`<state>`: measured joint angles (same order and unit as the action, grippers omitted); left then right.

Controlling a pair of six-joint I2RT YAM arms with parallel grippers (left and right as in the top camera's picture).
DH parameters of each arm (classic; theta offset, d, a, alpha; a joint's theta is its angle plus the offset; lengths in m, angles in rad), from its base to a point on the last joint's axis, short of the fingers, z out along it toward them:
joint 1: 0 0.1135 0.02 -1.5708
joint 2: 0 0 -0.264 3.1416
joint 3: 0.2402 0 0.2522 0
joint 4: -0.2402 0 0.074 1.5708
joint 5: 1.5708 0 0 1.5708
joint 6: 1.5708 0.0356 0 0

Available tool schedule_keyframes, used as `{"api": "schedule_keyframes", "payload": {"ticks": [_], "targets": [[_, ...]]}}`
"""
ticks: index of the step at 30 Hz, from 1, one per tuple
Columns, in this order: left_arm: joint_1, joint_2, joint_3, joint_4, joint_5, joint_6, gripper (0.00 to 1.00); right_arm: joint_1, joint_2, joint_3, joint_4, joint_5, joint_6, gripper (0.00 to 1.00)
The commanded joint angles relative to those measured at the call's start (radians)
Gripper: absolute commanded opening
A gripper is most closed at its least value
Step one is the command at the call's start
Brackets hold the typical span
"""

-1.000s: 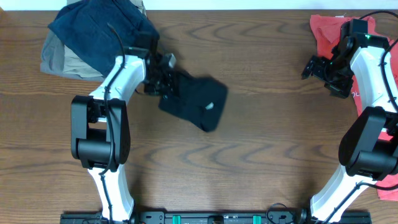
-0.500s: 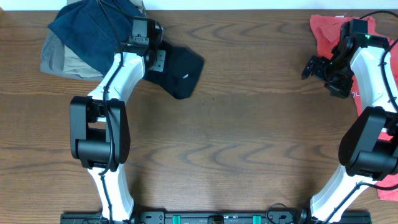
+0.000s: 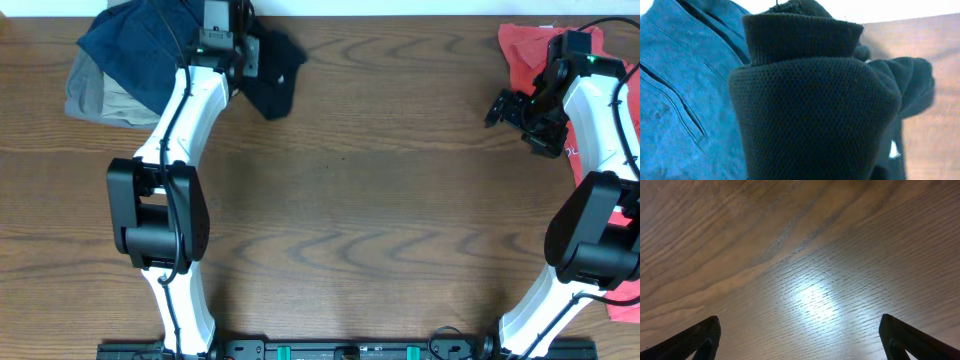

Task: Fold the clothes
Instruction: 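Carry the black bundle up-left onto the clothes stack with the left gripper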

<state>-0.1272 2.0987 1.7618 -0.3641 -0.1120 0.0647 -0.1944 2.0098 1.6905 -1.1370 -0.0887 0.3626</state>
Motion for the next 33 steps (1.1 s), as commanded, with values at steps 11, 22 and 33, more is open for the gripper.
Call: {"api": "schedule_keyframes", "payload": {"ticks": [11,22,33], "targets": [[0.151,-0.019,0.031,0.112,-0.020,-0.333,0.06,-0.001,0.008,0.016,0.000,0.010,-0.008,0.99],[0.241,-0.019,0.031,0.122,-0.021,-0.399,0.06,-0.001,0.008,0.016,0.000,0.010,-0.008,0.99],[0.315,-0.005,0.018,0.085,-0.024,-0.468,0.06,-0.001,0.008,0.016,0.000,0.010,-0.008,0.99]]}}
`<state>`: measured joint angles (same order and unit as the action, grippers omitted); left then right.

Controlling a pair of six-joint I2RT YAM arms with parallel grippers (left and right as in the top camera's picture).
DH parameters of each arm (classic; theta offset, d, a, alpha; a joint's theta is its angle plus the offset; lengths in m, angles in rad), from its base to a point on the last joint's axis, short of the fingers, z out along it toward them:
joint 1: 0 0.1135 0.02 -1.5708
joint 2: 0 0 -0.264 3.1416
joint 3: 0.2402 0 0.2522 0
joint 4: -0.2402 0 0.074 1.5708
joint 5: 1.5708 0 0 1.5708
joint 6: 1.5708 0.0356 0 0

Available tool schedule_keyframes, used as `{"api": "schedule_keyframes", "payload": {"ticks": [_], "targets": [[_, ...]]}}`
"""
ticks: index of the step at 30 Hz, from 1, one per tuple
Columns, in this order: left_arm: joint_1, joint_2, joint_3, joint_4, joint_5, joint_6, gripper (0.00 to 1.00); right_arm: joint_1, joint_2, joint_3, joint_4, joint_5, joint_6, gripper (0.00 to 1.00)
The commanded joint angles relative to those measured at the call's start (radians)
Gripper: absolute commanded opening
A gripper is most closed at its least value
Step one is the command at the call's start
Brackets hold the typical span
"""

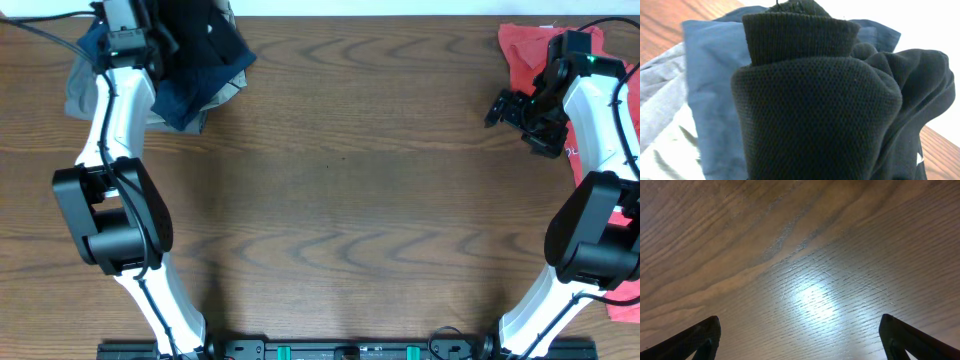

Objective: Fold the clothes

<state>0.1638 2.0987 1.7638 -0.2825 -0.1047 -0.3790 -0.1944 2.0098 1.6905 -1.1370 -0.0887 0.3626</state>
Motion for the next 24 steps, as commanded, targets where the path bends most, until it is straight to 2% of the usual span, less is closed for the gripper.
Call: {"api": "schedule_keyframes", "payload": {"ticks": [1,10,18,23,24], "targets": [[0.030,-0.005,0.012,0.004,-0.040,-0.029,0.06,-0.001,0.008,0.016,0.000,0.010,-0.008,0.99],[0.066,0.006,0.005,-0.006,-0.046,-0.038,0.08,-0.001,0.008,0.016,0.000,0.010,-0.008,0.99],[0.074,0.077,0.005,-0.008,-0.047,-0.037,0.16,-0.001,0.008,0.016,0.000,0.010,-0.008,0.99],[0.101,0.095,0.005,-0.032,-0.065,-0.029,0.16,-0.001,0.008,0.016,0.000,0.010,-0.008,0.99],[0.107,0.095,0.005,-0.039,-0.064,-0.022,0.23,-0.001,0.008,0.016,0.000,0.010,-0.008,0.99]]}}
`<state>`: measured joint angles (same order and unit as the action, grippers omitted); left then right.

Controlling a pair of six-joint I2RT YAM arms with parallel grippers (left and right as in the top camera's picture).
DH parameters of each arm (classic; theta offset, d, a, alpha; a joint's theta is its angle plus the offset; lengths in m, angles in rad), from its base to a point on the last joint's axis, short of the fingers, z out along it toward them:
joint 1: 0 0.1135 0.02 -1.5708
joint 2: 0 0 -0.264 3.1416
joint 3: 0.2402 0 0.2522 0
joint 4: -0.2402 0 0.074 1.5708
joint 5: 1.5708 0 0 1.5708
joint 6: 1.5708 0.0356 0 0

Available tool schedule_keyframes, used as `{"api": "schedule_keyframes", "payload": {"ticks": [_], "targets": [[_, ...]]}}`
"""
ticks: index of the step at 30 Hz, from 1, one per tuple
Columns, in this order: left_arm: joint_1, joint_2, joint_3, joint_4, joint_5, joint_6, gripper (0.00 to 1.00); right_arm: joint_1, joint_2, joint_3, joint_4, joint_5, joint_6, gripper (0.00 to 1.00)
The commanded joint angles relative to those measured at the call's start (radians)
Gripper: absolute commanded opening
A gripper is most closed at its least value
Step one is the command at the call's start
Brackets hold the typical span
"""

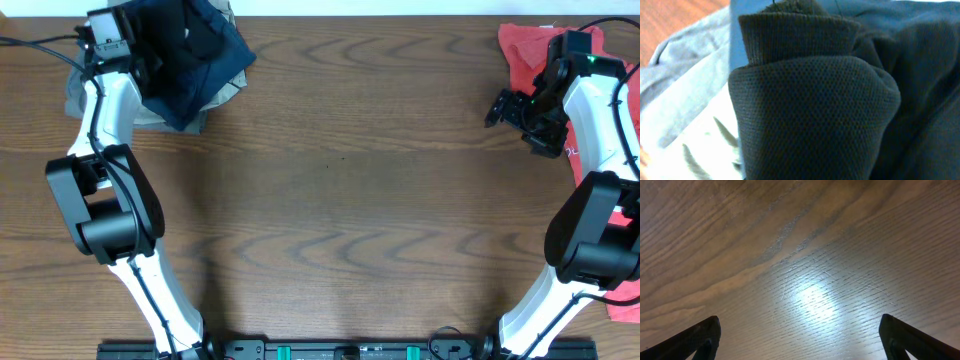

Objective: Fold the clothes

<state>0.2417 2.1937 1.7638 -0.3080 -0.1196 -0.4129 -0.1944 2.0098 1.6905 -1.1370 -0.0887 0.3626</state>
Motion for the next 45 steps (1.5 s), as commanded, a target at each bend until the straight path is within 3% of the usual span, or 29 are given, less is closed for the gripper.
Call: {"api": "schedule_keyframes", "payload": {"ticks": [1,4,6,9,14,22,25,29,35,38,42,45], "targets": [[0.035,0.000,0.005,-0.021,-0.050,0.019,0.28,-0.001,0.008,0.016,0.000,0.010,-0.008,0.99],[0.048,-0.002,0.005,-0.051,-0.050,0.079,0.63,-0.001,0.008,0.016,0.000,0.010,-0.008,0.99],[0.050,-0.006,0.005,-0.075,-0.050,0.097,0.77,-0.001,0.008,0.016,0.000,0.010,-0.008,0.99],[0.048,-0.030,0.005,-0.093,-0.050,0.101,0.87,-0.001,0.008,0.016,0.000,0.010,-0.008,0.99],[0.045,-0.126,0.005,-0.081,-0.050,0.101,0.92,-0.001,0.008,0.016,0.000,0.010,-0.008,0.99],[0.037,-0.226,0.005,0.003,-0.046,0.094,0.91,-0.001,0.008,0.016,0.000,0.010,-0.008,0.99],[0.027,-0.212,0.005,0.035,-0.045,0.094,0.76,-0.001,0.008,0.016,0.000,0.010,-0.008,0.99],[0.014,-0.165,0.005,0.079,-0.040,0.095,0.74,-0.001,0.008,0.016,0.000,0.010,-0.008,0.99],[0.014,-0.040,0.005,0.213,0.190,0.158,0.68,-0.001,0.008,0.016,0.000,0.010,-0.008,0.99],[0.009,0.020,0.005,0.257,0.210,0.159,0.61,-0.001,0.008,0.016,0.000,0.010,-0.008,0.99],[-0.011,0.092,0.005,0.265,0.214,0.286,0.56,-0.001,0.008,0.016,0.000,0.010,-0.008,0.99],[-0.027,0.121,0.005,0.237,0.213,0.383,0.63,-0.001,0.008,0.016,0.000,0.010,-0.008,0.99]]}}
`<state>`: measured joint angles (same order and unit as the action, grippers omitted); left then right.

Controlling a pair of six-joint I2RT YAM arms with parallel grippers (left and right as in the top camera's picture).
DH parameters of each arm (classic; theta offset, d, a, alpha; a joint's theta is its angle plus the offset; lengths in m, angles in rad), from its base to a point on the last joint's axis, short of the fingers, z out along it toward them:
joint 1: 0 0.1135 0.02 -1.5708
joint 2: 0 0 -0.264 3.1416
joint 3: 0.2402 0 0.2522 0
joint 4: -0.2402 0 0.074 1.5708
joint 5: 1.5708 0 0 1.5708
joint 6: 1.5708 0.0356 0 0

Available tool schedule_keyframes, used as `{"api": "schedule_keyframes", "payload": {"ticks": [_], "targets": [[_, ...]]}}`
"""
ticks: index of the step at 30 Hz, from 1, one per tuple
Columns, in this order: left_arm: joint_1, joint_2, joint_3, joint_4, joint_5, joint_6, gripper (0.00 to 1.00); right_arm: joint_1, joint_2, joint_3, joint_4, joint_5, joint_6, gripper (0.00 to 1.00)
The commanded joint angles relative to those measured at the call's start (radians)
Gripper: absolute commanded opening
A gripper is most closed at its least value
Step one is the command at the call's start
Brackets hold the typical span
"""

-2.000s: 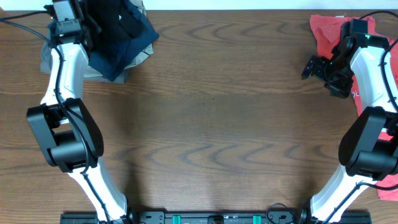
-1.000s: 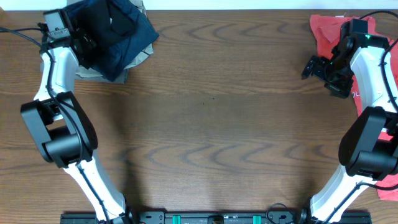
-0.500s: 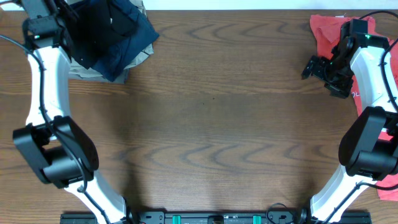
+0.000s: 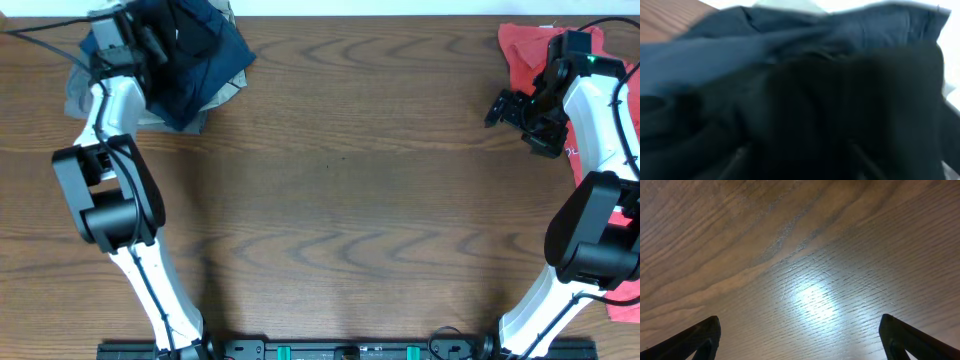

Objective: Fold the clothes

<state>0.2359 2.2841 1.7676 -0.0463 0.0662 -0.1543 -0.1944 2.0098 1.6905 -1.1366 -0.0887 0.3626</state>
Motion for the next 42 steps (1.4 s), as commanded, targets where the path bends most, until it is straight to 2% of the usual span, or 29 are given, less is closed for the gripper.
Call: {"api": "schedule_keyframes", "payload": {"ticks": [1,8,17,23,35,42], "targets": [[-0.025,0.031,0.001,-0.037,0.027,0.144,0.62,-0.001,0.008,0.016,0.000,0.010,-0.008,0.99],[-0.034,-0.061,0.002,-0.077,0.003,0.169,0.69,-0.001,0.008,0.016,0.000,0.010,-0.008,0.99],[-0.050,-0.234,0.002,-0.076,0.006,0.142,0.69,-0.001,0.008,0.016,0.000,0.010,-0.008,0.99],[-0.077,-0.193,0.002,-0.071,0.005,0.142,0.68,-0.001,0.008,0.016,0.000,0.010,-0.008,0.99],[-0.108,0.011,0.002,-0.051,0.010,0.143,0.68,-0.001,0.008,0.016,0.000,0.010,-0.008,0.99],[-0.108,-0.022,0.002,-0.077,0.061,0.191,0.68,-0.001,0.008,0.016,0.000,0.010,-0.008,0.99]]}}
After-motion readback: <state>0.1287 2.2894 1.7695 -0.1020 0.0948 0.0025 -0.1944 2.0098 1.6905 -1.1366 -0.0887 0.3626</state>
